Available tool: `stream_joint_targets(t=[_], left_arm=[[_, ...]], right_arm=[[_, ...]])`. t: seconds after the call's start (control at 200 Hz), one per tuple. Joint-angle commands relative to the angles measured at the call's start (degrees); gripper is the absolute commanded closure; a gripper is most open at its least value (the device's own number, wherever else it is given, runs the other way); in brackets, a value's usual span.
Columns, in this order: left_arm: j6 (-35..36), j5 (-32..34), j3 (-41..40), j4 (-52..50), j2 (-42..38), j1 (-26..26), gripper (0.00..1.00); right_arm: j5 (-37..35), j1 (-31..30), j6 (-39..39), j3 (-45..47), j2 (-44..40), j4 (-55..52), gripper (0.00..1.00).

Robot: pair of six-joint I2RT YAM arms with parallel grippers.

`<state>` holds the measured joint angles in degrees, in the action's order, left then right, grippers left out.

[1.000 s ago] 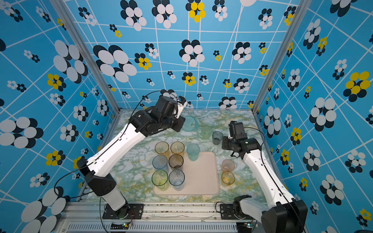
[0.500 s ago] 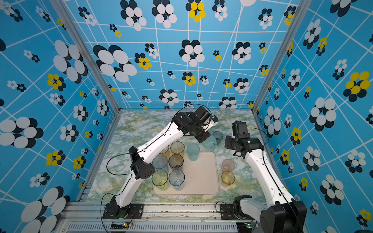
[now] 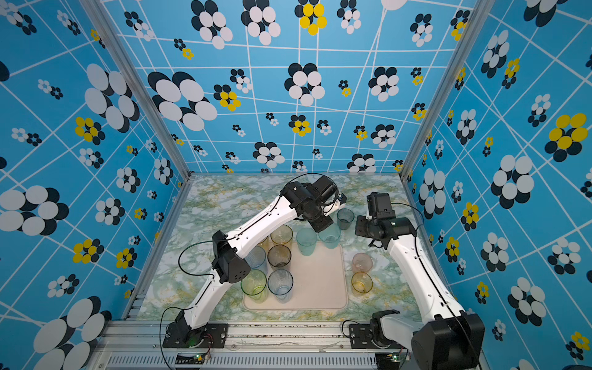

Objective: Place the glasses into the tray
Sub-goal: Place the glass on the tray.

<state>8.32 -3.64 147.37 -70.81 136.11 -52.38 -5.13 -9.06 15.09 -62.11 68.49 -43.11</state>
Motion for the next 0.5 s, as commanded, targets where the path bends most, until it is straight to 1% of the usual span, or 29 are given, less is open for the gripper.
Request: stream_joint_targets(t=[0.0,0.27,0.495], left_arm=[[1.77,0.05,-0.48,-0.59,1.56,-0.64,1.0],[3.87,0.25,0.48,-0.91,3.98,-0.71,1.0],[4.66,0.83,0.81,0.87,4.99,-0.79,1.0]], right_arm=[[1.46,0.28,0.55,-1.08,0.51,-0.77,0.54],[1.97,0.29,0.55,-0.39,0.77,-0.32,0.54],[2.71,0.32,0.47,-0.08,1.28,0.21,0.54]])
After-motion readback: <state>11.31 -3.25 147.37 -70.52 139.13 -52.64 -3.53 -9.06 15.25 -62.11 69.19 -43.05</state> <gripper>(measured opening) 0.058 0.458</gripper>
